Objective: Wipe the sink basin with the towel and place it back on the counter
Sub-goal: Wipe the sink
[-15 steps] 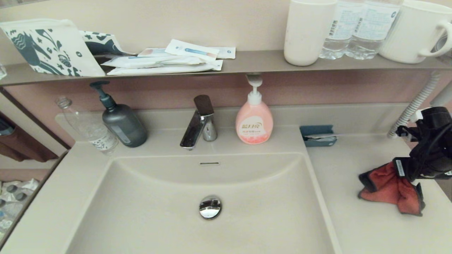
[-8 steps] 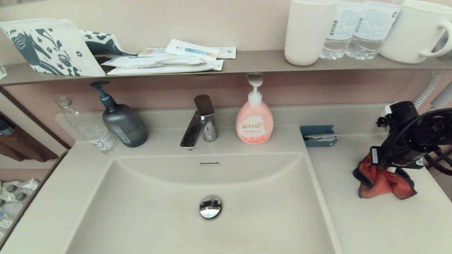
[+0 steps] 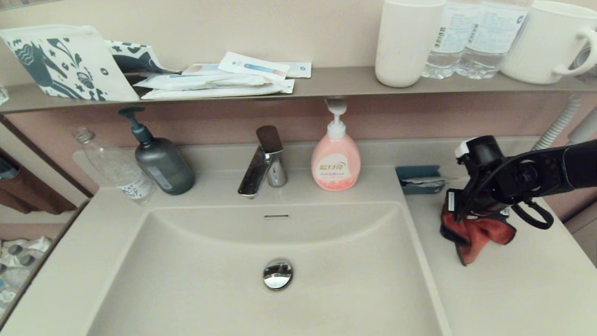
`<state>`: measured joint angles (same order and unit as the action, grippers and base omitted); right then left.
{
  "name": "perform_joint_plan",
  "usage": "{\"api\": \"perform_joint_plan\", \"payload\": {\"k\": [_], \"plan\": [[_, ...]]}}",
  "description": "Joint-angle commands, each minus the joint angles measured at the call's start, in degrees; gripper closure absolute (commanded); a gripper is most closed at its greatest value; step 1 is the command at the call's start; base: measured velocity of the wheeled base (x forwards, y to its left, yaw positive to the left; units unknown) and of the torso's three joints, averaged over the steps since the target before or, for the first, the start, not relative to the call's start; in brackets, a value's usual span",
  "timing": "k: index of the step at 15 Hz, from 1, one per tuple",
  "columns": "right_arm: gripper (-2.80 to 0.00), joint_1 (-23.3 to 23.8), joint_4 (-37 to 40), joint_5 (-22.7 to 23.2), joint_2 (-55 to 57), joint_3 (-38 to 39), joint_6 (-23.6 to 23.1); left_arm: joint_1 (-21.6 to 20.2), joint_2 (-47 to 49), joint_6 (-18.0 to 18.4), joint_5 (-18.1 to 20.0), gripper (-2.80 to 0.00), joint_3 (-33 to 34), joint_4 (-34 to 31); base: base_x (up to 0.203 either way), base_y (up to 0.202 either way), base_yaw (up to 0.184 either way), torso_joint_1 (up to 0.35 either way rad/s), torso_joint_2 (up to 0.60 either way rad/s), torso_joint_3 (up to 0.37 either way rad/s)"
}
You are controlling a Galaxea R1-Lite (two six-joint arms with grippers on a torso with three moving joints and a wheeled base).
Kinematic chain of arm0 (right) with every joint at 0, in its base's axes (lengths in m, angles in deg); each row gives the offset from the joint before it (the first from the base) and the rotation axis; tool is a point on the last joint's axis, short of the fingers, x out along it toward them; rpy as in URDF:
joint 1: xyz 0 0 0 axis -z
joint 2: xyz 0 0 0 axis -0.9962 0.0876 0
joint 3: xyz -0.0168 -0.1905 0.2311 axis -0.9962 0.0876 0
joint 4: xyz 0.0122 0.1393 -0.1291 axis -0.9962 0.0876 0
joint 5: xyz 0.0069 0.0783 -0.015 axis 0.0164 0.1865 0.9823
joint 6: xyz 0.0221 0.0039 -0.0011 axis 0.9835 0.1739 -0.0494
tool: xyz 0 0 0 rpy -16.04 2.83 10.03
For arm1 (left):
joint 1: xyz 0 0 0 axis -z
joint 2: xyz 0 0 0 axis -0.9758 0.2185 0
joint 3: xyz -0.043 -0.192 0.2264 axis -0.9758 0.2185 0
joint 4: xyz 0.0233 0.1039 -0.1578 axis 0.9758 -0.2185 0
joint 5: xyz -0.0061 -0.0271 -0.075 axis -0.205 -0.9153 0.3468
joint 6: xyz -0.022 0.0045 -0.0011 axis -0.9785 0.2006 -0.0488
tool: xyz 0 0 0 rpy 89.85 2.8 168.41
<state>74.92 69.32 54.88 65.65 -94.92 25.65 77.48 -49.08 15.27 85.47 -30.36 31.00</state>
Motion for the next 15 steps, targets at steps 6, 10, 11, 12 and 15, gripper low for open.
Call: {"api": "perform_joint_plan", "payload": {"k": [6, 10, 11, 12, 15], "plan": [[0.00, -8.48, 0.38, -0.05, 1.57, 0.20, 2.65, -0.01, 0.07, -0.08, -0.04, 0.00, 0.00, 0.01, 0.000, 0.000, 0.000, 0.000, 0.00, 0.000], [0.00, -10.96, 6.06, 0.19, -1.38, 4.77, 2.63, -0.01, 0.07, -0.07, -0.04, 0.00, -0.08, 0.01, 0.000, 0.000, 0.000, 0.000, 0.00, 0.000], [0.00, -11.28, 9.80, 0.19, -2.45, 5.60, 2.27, -0.01, 0.07, -0.08, -0.04, 0.00, -0.07, 0.01, 0.000, 0.000, 0.000, 0.000, 0.00, 0.000], [0.00, -11.41, 14.39, 0.24, -3.68, 6.13, 1.63, -0.01, 0.07, -0.08, -0.04, 0.00, 0.00, 0.01, 0.000, 0.000, 0.000, 0.000, 0.00, 0.000], [0.00, -11.46, 20.08, 0.15, -8.11, 9.13, 0.60, -0.01, 0.07, -0.08, -0.04, 0.00, -0.03, 0.01, 0.000, 0.000, 0.000, 0.000, 0.00, 0.000]]}}
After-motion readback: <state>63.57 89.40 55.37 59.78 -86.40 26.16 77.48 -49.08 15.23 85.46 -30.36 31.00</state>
